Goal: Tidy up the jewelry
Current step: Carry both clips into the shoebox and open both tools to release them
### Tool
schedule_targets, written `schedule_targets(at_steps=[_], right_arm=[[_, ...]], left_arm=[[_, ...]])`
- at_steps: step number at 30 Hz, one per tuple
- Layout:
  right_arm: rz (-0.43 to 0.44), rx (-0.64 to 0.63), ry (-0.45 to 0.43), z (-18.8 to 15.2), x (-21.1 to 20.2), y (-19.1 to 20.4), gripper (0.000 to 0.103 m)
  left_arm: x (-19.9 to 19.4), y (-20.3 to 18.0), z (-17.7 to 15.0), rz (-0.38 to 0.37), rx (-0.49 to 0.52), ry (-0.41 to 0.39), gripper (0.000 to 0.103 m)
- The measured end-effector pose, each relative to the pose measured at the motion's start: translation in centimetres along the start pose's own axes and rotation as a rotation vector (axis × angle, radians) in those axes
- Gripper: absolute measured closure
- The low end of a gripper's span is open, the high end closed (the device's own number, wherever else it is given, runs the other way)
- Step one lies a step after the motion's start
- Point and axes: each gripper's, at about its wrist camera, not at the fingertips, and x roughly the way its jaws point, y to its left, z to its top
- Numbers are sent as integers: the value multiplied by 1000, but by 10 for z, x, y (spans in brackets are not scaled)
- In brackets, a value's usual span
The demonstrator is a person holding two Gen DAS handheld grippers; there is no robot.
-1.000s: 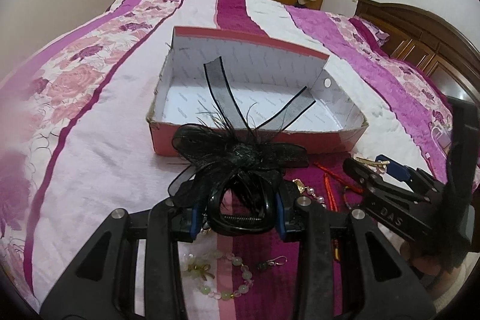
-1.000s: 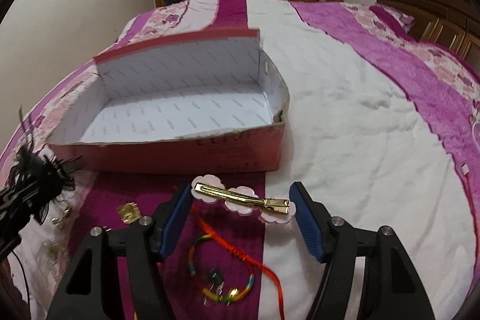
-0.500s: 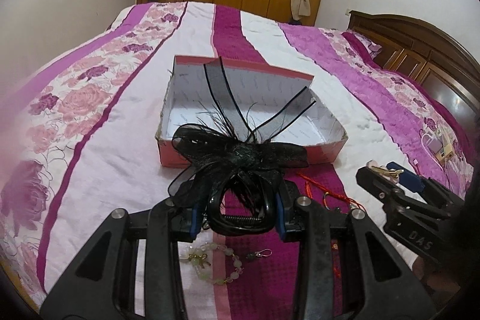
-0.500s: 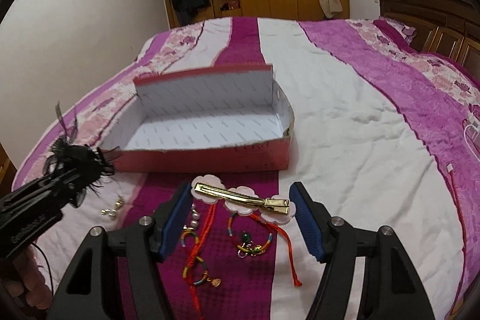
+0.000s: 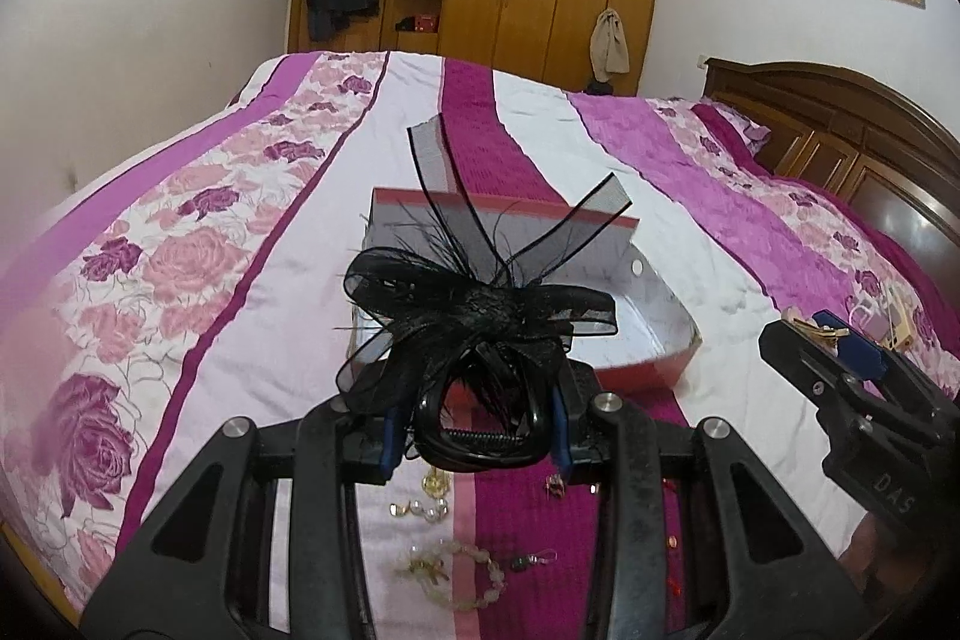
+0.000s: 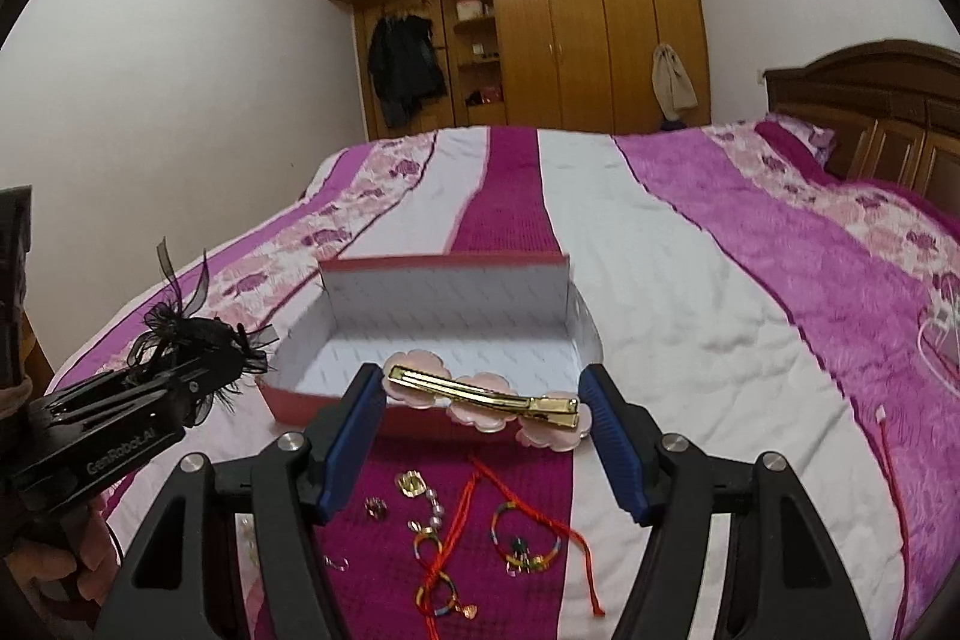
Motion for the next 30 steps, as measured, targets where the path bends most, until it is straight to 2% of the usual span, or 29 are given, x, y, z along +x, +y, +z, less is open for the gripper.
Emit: schedule_targets(at_steps=[15,24,30], right_arm=[[2,-33,-44,30,40,5,34],[-15,10,-11,39,78,-8,34],[-18,7,44,31,102,-11,34]], left_arm=[[33,7,29,-5,-20,-28,74],[62,4,30,-9,-17,2,74],[85,6,26,-7,-12,50,74]])
